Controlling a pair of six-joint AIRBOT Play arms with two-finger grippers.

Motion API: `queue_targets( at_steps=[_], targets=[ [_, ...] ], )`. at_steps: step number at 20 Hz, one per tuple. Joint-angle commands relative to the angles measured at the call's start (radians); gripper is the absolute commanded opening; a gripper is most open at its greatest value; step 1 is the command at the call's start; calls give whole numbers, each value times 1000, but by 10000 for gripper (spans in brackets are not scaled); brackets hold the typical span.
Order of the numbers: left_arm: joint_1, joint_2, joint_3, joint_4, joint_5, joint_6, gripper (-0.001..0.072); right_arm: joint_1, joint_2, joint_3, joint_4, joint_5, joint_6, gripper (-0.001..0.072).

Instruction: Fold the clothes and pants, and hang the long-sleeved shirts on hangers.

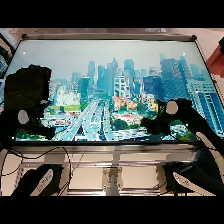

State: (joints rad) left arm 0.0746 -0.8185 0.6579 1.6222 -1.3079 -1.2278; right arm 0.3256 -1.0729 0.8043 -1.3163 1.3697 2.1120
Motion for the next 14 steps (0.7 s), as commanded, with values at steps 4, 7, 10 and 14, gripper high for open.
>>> queue_targets(
  at_steps=[4, 7, 10, 14],
  targets=[
    [1, 0, 0, 0, 166, 1, 686, 0, 1, 1, -49, -84, 0, 13],
    [1, 0, -1, 0, 234, 1, 684, 0, 1, 1, -58, -198, 0, 13],
    [2, -11, -1, 101, 373, 2, 682, 0, 0, 1, -61, -332, -5, 13],
    [2, -77, 0, 463, 437, -48, 646, 0, 0, 1, -77, -433, -66, 13]
  ],
)
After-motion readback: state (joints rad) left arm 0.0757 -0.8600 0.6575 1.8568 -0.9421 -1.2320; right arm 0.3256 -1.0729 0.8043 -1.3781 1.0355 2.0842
